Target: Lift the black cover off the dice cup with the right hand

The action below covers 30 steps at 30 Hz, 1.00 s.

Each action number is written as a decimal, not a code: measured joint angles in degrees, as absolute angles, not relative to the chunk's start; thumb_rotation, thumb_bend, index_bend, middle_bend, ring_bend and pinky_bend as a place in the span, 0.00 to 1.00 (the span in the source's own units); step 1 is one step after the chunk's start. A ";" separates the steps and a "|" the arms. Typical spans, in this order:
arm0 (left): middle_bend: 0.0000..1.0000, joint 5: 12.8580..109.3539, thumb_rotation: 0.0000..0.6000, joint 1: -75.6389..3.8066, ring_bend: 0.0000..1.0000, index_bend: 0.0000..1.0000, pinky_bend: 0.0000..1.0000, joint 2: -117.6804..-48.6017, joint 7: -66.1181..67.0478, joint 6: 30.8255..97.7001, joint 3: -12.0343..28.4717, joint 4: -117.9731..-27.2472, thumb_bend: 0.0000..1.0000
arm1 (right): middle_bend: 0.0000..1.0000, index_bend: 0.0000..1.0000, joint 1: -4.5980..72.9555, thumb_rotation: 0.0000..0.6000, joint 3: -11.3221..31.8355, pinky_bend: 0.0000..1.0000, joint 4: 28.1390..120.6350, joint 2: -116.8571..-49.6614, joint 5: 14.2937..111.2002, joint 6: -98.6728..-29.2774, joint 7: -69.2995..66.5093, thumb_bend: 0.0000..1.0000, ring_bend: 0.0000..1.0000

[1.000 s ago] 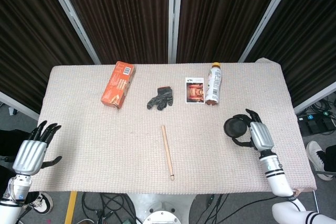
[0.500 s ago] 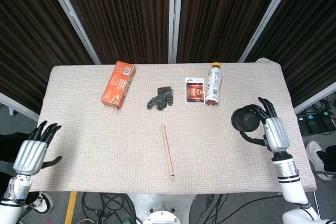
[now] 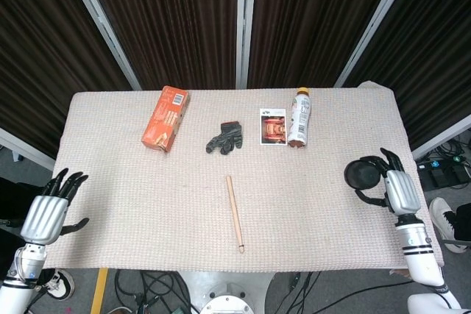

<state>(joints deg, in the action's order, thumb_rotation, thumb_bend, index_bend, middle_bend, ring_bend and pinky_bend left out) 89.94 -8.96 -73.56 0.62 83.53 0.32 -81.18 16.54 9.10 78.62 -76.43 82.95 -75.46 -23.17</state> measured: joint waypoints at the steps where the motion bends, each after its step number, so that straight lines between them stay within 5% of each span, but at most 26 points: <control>1: 0.12 89.86 1.00 -8.91 0.00 0.13 0.18 -73.52 0.63 83.54 0.32 -81.20 0.12 | 0.40 0.33 16.29 1.00 9.36 0.00 80.46 -75.73 84.35 -78.07 -23.85 0.17 0.04; 6: 0.12 89.69 1.00 -8.82 0.00 0.13 0.18 -73.59 0.20 83.35 0.20 -80.80 0.12 | 0.40 0.34 14.75 1.00 10.73 0.00 86.38 -74.02 90.10 -91.31 -26.10 0.16 0.04; 10: 0.12 89.89 1.00 -8.95 0.00 0.13 0.18 -73.83 -0.14 83.14 0.05 -80.42 0.12 | 0.40 0.34 14.90 1.00 10.37 0.00 85.45 -74.75 89.56 -92.59 -25.17 0.16 0.04; 21: 0.12 89.96 1.00 -8.90 0.00 0.13 0.18 -73.39 -0.47 83.30 0.00 -80.65 0.12 | 0.40 0.34 19.66 1.00 7.31 0.00 73.33 -81.92 82.52 -64.00 -22.19 0.16 0.04; 30: 0.12 89.55 1.00 -8.94 0.00 0.13 0.18 -74.13 -1.37 82.99 0.10 -79.35 0.12 | 0.39 0.34 20.20 1.00 6.78 0.00 78.67 -74.88 77.99 -63.78 -17.34 0.17 0.04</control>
